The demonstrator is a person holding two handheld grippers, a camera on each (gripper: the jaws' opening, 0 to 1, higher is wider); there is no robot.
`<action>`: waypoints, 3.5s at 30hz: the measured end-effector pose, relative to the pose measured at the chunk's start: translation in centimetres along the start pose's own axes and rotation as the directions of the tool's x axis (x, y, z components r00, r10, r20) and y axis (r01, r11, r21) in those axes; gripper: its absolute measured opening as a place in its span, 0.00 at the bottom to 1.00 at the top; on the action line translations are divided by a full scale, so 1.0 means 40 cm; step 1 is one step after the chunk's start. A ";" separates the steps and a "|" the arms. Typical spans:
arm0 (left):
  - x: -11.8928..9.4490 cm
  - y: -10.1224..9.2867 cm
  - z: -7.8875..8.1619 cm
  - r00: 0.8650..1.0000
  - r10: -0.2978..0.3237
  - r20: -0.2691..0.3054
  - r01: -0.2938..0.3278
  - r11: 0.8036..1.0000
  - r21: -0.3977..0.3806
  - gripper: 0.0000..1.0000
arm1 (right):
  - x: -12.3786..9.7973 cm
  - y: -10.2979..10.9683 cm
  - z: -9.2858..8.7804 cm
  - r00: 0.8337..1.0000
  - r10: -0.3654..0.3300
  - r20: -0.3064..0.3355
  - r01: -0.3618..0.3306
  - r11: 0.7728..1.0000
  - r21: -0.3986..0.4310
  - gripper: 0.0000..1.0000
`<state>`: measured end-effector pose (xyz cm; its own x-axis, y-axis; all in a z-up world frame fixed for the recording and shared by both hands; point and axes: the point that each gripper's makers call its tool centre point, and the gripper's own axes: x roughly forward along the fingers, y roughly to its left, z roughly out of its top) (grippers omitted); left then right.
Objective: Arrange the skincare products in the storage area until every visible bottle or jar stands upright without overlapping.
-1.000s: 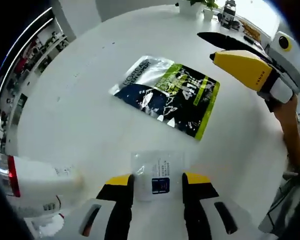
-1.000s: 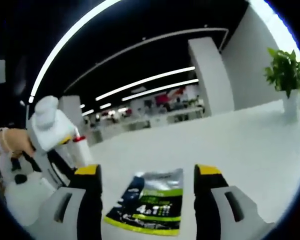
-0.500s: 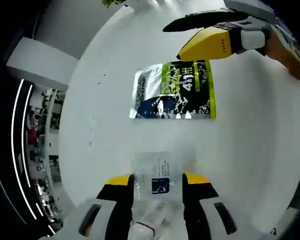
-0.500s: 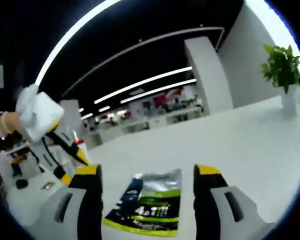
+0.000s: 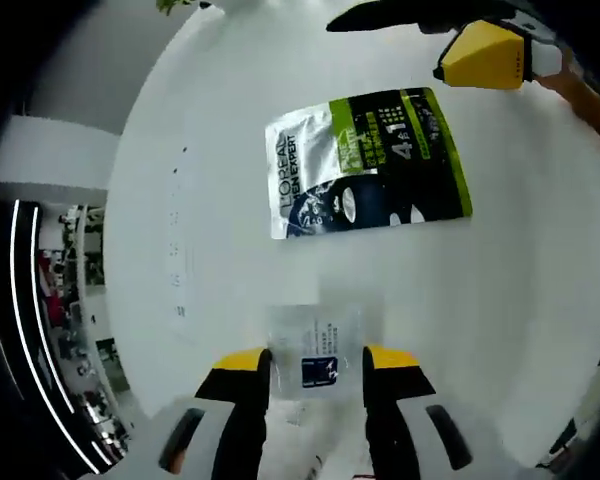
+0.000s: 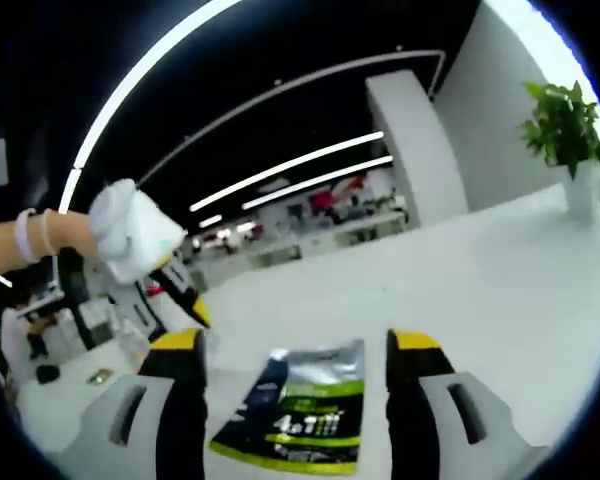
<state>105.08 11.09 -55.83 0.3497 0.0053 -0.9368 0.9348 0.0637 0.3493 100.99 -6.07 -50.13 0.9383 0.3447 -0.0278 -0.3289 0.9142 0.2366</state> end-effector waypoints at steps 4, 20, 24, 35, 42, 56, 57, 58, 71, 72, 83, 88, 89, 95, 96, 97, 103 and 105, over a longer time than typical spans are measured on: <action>0.029 0.001 0.010 0.999 -0.032 0.008 0.032 0.999 -0.010 0.38 | -0.001 0.000 0.002 1.000 0.002 0.004 -0.002 1.000 0.009 0.72; 0.093 0.063 0.037 0.997 -0.078 0.012 0.078 0.997 0.006 0.39 | 0.002 -0.005 0.010 1.000 0.001 0.017 -0.001 1.000 0.026 0.71; 0.094 0.057 0.040 0.996 -0.093 0.017 0.092 0.996 0.017 0.39 | 0.003 -0.002 0.006 1.000 0.006 0.014 -0.006 1.000 0.030 0.71; 0.087 0.076 0.030 1.000 -0.013 -0.001 0.013 1.000 -0.027 0.52 | 0.004 -0.002 -0.004 1.000 0.005 0.000 -0.005 1.000 0.022 0.71; 0.023 0.048 0.043 1.000 0.018 0.025 -0.018 1.000 -0.015 0.67 | -0.010 -0.012 0.012 1.000 -0.004 0.023 0.004 1.000 0.016 0.72; -0.310 -0.005 0.023 0.949 0.308 0.065 -0.312 0.948 0.070 0.87 | -0.012 0.002 0.003 0.999 0.030 0.023 -0.031 0.998 0.046 0.73; -0.333 0.000 0.025 0.930 0.359 0.079 -0.364 0.928 0.077 0.91 | -0.010 0.004 -0.001 0.999 0.032 0.018 -0.033 0.998 0.044 0.73; -0.384 0.013 0.025 0.876 0.470 0.107 -0.481 0.870 0.109 0.92 | -0.008 0.006 -0.005 0.999 0.034 0.011 -0.035 0.998 0.044 0.73; -0.503 -0.105 -0.222 0.742 0.663 0.099 -0.670 0.735 0.099 0.93 | 0.004 0.011 -0.034 0.998 0.049 -0.026 -0.049 0.998 0.025 0.73; -0.481 -0.111 -0.265 0.767 0.637 0.073 -0.642 0.761 0.093 0.93 | 0.006 0.011 -0.035 0.998 0.051 -0.029 -0.050 0.998 0.024 0.73; -0.247 -0.120 -0.569 0.935 0.351 -0.060 -0.351 0.883 -0.312 0.77 | 0.021 0.026 -0.056 0.998 0.044 -0.053 -0.049 0.993 -0.104 0.75; -0.159 -0.155 -0.625 0.970 0.236 -0.064 -0.241 0.885 -0.398 0.67 | 0.023 0.043 -0.050 0.996 0.076 -0.038 -0.079 0.994 -0.077 0.77; -0.136 -0.159 -0.639 0.975 0.209 -0.076 -0.222 0.886 -0.407 0.67 | 0.022 0.041 -0.050 0.997 0.073 -0.038 -0.076 0.994 -0.077 0.77; -0.057 -0.185 -0.679 0.989 0.093 -0.117 -0.139 0.864 -0.484 0.57 | 0.023 0.033 -0.057 0.997 0.065 -0.050 -0.069 0.994 -0.086 0.76; -0.051 -0.190 -0.682 0.989 0.084 -0.120 -0.132 0.864 -0.486 0.57 | 0.024 0.033 -0.058 0.997 0.063 -0.053 -0.068 0.994 -0.088 0.76; -0.043 -0.198 -0.681 0.991 0.068 -0.115 -0.115 0.869 -0.481 0.57 | 0.025 0.033 -0.059 0.997 0.063 -0.053 -0.068 0.994 -0.088 0.76; -0.032 -0.210 -0.658 0.996 0.021 -0.081 -0.059 0.869 -0.491 0.56 | 0.022 0.033 -0.057 0.997 0.062 -0.050 -0.066 0.994 -0.087 0.76; -0.028 -0.222 -0.651 0.998 -0.021 -0.063 -0.015 0.857 -0.515 0.53 | 0.021 0.032 -0.056 0.997 0.060 -0.048 -0.064 0.994 -0.087 0.76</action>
<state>94.77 36.50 -58.36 0.3258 0.0667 -0.9431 0.7644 0.5685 0.3042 101.11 -4.15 -52.03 0.9106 0.4089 -0.0601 -0.3964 0.9053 0.1530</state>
